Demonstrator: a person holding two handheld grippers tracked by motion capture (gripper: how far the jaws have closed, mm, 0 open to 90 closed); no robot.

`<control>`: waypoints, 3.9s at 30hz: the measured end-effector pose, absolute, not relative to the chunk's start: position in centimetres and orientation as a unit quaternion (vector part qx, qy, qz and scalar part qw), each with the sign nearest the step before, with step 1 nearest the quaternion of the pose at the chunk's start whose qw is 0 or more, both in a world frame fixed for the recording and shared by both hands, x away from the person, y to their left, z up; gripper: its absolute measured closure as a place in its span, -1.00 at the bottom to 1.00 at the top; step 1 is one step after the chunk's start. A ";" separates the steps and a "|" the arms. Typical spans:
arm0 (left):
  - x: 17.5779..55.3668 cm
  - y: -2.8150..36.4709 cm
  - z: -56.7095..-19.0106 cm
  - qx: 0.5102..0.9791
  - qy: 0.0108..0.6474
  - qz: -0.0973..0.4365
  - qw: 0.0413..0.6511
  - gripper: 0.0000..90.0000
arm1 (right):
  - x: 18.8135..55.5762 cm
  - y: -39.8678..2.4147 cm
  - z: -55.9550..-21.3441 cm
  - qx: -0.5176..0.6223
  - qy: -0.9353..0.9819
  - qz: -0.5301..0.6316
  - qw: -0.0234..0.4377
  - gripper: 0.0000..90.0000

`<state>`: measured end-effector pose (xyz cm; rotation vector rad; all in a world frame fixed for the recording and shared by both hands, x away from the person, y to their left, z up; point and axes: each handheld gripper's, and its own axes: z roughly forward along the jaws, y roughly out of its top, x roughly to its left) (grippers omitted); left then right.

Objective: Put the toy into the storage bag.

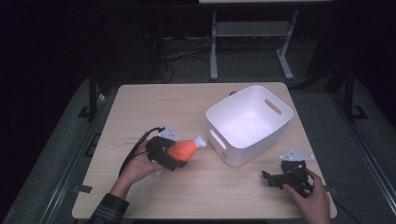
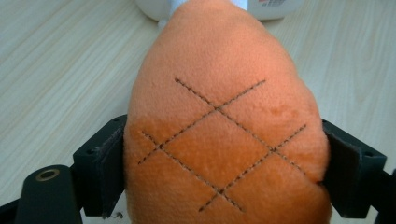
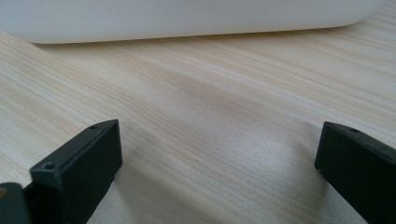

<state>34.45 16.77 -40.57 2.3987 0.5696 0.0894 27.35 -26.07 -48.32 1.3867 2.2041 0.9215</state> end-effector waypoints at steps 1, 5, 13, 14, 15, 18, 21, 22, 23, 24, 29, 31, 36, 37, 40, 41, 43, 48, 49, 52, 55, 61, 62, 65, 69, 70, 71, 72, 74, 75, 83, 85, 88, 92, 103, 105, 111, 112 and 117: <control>34.5 16.8 -40.5 0.918 0.216 0.036 0.330 -0.67 | 27.3 -26.1 -48.3 0.493 0.784 0.328 0.188 -1.00; 34.6 16.9 -39.7 0.916 0.214 0.036 0.337 -0.67 | 27.3 -26.1 -48.3 0.493 0.784 0.328 0.188 -1.00; 34.8 17.0 -38.6 0.914 0.207 0.035 0.348 -0.67 | 27.3 -26.1 -48.3 0.493 0.784 0.328 0.188 -1.00; 34.8 16.9 -38.5 0.912 0.208 0.036 0.351 -0.67 | 27.3 -26.1 -48.3 0.493 0.783 0.328 0.188 -1.00; 34.8 16.9 -38.5 0.913 0.206 0.037 0.350 -0.67 | 27.3 -26.1 -48.3 0.494 0.783 0.328 0.188 -1.00; 34.9 16.9 -38.2 0.911 0.205 0.034 0.356 -0.67 | 27.3 -26.1 -48.3 0.493 0.784 0.328 0.188 -1.00; 35.0 16.9 -37.9 0.909 0.205 0.028 0.361 -0.67 | 27.3 -26.1 -48.3 0.493 0.784 0.328 0.188 -1.00; 35.0 16.9 -37.9 0.909 0.204 0.030 0.362 -0.67 | 27.3 -26.1 -48.3 0.492 0.784 0.328 0.188 -1.00; 35.1 16.9 -37.8 0.909 0.204 0.028 0.362 -0.67 | 27.3 -26.1 -48.3 0.493 0.784 0.328 0.188 -1.00; 35.1 16.9 -37.7 0.909 0.203 0.028 0.363 -0.67 | 27.3 -26.1 -48.3 0.493 0.784 0.328 0.188 -1.00; 35.2 16.7 -37.2 0.910 0.200 0.029 0.362 -0.67 | 27.3 -26.1 -48.3 0.493 0.784 0.328 0.188 -1.00; 35.3 16.7 -36.9 0.910 0.197 0.032 0.364 -0.67 | 27.3 -26.1 -48.3 0.493 0.784 0.328 0.188 -1.00; 35.4 16.5 -36.4 0.909 0.195 0.031 0.368 -0.67 | 27.3 -26.1 -48.3 0.492 0.784 0.327 0.189 -1.00; 35.5 16.5 -36.2 0.909 0.193 0.032 0.367 -0.67 | 27.3 -26.1 -48.3 0.492 0.784 0.327 0.189 -1.00; 35.5 16.4 -35.9 0.909 0.192 0.034 0.368 -0.67 | 27.3 -26.1 -48.3 0.493 0.784 0.328 0.189 -1.00; 35.6 16.3 -35.7 0.908 0.191 0.036 0.371 -0.67 | 27.3 -26.1 -48.3 0.493 0.784 0.328 0.189 -1.00; 35.6 16.3 -35.5 0.908 0.189 0.036 0.372 -0.67 | 27.3 -26.1 -48.3 0.493 0.784 0.328 0.189 -1.00; 35.8 16.1 -34.8 0.908 0.185 0.036 0.374 -0.67 | 27.3 -26.1 -48.3 0.493 0.783 0.328 0.189 -1.00; 35.8 16.1 -34.8 0.908 0.185 0.036 0.374 -0.67 | 27.3 -26.1 -48.3 0.493 0.783 0.328 0.189 -1.00; 36.0 16.0 -34.5 0.907 0.184 0.036 0.377 -0.67 | 27.3 -26.1 -48.3 0.493 0.783 0.328 0.189 -1.00; 36.0 15.9 -34.3 0.907 0.184 0.037 0.377 -0.67 | 27.3 -26.1 -48.3 0.493 0.784 0.328 0.188 -1.00; 36.4 15.5 -33.7 0.907 0.180 0.041 0.378 -0.67 | 27.3 -26.1 -48.3 0.493 0.784 0.328 0.188 -1.00; 36.4 15.4 -33.6 0.906 0.179 0.040 0.380 -0.67 | 27.3 -26.1 -48.3 0.493 0.784 0.328 0.188 -1.00; 36.6 15.2 -33.3 0.907 0.177 0.042 0.379 -0.67 | 27.3 -26.1 -48.3 0.493 0.784 0.328 0.188 -1.00; 36.9 14.9 -32.8 0.909 0.174 0.043 0.377 -0.67 | 27.3 -26.1 -48.3 0.493 0.784 0.328 0.188 -1.00; 36.9 14.8 -32.7 0.907 0.174 0.043 0.380 -0.67 | 27.3 -26.1 -48.3 0.493 0.784 0.328 0.188 -1.00; 37.0 14.7 -32.6 0.907 0.173 0.042 0.381 -0.67 | 27.3 -26.1 -48.3 0.493 0.784 0.328 0.188 -1.00; 37.1 14.5 -32.4 0.910 0.169 0.044 0.376 -0.67 | 27.3 -26.1 -48.3 0.493 0.784 0.328 0.188 -1.00; 37.2 14.4 -32.3 0.910 0.169 0.044 0.377 -0.67 | 27.3 -26.1 -48.3 0.493 0.783 0.328 0.188 -1.00; 37.3 14.3 -32.2 0.910 0.168 0.044 0.376 -0.67 | 27.3 -26.1 -48.3 0.494 0.783 0.328 0.188 -1.00; 37.9 13.5 -31.7 0.910 0.165 0.042 0.379 -0.67 | 27.3 -26.1 -48.3 0.493 0.784 0.328 0.188 -1.00; 38.1 13.2 -31.5 0.911 0.161 0.041 0.377 -0.67 | 27.3 -26.1 -48.3 0.492 0.784 0.328 0.188 -1.00; 38.5 12.7 -31.2 0.912 0.157 0.042 0.377 -0.67 | 27.3 -26.1 -48.3 0.493 0.784 0.328 0.189 -1.00; 38.8 12.0 -30.7 0.913 0.151 0.045 0.375 -0.67 | 27.3 -26.1 -48.3 0.493 0.784 0.328 0.188 -1.00; 39.8 10.2 -29.8 0.916 0.142 0.053 0.370 -0.67 | 27.3 -26.1 -48.3 0.494 0.783 0.328 0.188 -1.00; 40.0 10.0 -29.7 0.917 0.140 0.054 0.369 -0.67 | 27.3 -26.1 -48.3 0.494 0.783 0.328 0.187 -1.00; 40.6 9.2 -29.5 0.920 0.138 0.056 0.363 -0.66 | 27.3 -26.1 -48.3 0.493 0.783 0.328 0.188 -1.00; 40.8 9.0 -29.5 0.921 0.136 0.055 0.361 -0.66 | 27.3 -26.1 -48.3 0.493 0.783 0.328 0.188 -1.00; 41.4 8.2 -29.3 0.920 0.138 0.057 0.363 -0.66 | 27.3 -26.1 -48.3 0.493 0.783 0.328 0.188 -1.00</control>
